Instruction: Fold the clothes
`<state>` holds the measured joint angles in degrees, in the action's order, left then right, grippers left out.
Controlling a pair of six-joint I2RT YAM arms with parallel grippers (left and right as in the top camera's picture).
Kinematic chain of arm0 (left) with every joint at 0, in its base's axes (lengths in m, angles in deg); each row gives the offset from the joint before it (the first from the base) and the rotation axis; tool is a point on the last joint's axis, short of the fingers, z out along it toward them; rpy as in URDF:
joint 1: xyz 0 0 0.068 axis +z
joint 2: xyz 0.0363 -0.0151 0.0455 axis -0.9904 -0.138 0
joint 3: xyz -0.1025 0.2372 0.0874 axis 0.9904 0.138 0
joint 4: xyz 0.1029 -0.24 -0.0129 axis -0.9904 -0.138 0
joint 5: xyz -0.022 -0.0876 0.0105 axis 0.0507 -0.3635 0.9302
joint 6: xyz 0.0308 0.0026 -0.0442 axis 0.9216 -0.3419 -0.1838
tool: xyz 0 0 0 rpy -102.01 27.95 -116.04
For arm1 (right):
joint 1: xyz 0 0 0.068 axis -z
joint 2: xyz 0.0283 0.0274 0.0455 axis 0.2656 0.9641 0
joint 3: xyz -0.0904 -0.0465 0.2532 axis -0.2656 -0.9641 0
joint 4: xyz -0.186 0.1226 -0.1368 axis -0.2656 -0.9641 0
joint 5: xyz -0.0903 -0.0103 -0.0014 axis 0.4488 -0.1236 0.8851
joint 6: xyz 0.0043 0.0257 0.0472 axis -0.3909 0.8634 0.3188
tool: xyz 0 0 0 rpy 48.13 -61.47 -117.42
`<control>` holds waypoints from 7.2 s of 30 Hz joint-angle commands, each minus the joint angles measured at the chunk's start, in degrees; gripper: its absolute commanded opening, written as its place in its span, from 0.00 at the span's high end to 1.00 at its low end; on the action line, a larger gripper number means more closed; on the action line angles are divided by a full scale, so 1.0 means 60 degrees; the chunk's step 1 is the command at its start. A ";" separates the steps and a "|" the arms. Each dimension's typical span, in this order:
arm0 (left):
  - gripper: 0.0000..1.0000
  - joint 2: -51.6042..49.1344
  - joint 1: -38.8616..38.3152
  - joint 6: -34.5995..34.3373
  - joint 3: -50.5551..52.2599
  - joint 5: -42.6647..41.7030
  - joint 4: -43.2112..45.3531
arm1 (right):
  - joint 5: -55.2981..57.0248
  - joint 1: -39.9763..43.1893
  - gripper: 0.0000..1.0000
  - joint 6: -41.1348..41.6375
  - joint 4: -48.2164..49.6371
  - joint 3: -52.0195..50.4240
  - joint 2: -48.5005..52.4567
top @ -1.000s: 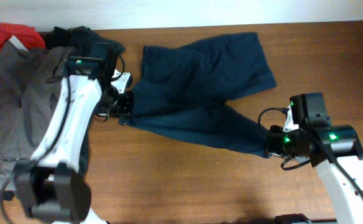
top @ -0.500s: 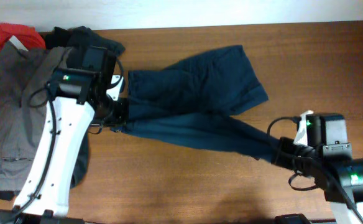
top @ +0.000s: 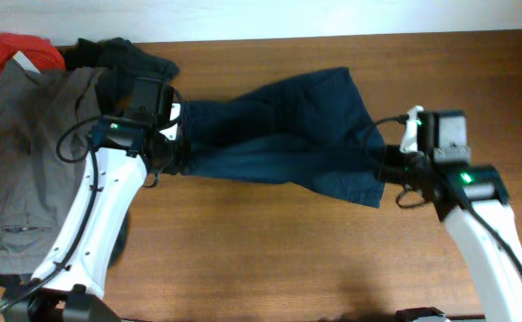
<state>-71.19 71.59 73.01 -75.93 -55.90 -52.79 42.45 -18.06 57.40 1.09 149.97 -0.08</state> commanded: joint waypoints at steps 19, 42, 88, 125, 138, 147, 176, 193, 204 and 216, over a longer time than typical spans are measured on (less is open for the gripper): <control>0.99 -0.1060 0.0149 -0.0331 0.0725 0.1333 0.5271 | 0.0412 0.0135 0.96 -0.0867 0.4892 0.0124 0.2109; 0.01 -0.3781 0.0149 -0.0331 0.0721 0.1679 1.2313 | 0.0441 0.0124 0.01 -0.1144 1.2112 0.0124 0.5814; 0.31 -0.5774 0.0142 0.0984 -0.0452 0.0608 0.8302 | -0.0863 0.0135 0.73 -0.1399 0.7326 0.0412 0.6448; 0.50 -0.1876 0.0127 0.0849 -0.0459 -0.0219 0.0619 | -0.2095 0.0135 0.69 -0.0754 -0.0962 0.0528 0.2357; 0.07 -0.1876 0.0131 0.0958 -0.0459 0.0313 0.2809 | -0.1191 0.0135 0.34 -0.1439 0.1719 0.0539 0.2412; 0.05 -0.2747 0.0149 0.2310 -0.0459 0.0455 0.5650 | -0.0991 0.0135 0.32 -0.2379 0.3486 0.0539 0.3271; 0.28 -0.4444 0.1016 0.2353 -0.0459 -0.1147 0.6641 | -0.0667 0.0153 0.34 -0.2681 0.6706 0.0539 0.5909; 0.46 -0.4448 0.1016 0.2171 -0.0459 -0.1151 0.7063 | -0.0204 0.0288 0.38 -0.2601 0.7533 0.0539 0.6426; 0.52 -0.4448 0.1016 0.2175 -0.0459 -0.1147 0.7074 | -0.0714 0.0393 0.46 -0.2568 0.7715 0.0576 0.6677; 0.99 -0.4357 0.1016 0.2014 -0.0568 -0.1151 0.7096 | -0.1075 0.0393 0.96 -0.2251 0.7114 0.1166 0.6641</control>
<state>-97.44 77.86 85.90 -78.51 -62.00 -10.33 37.12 -16.00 43.22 45.39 154.36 39.30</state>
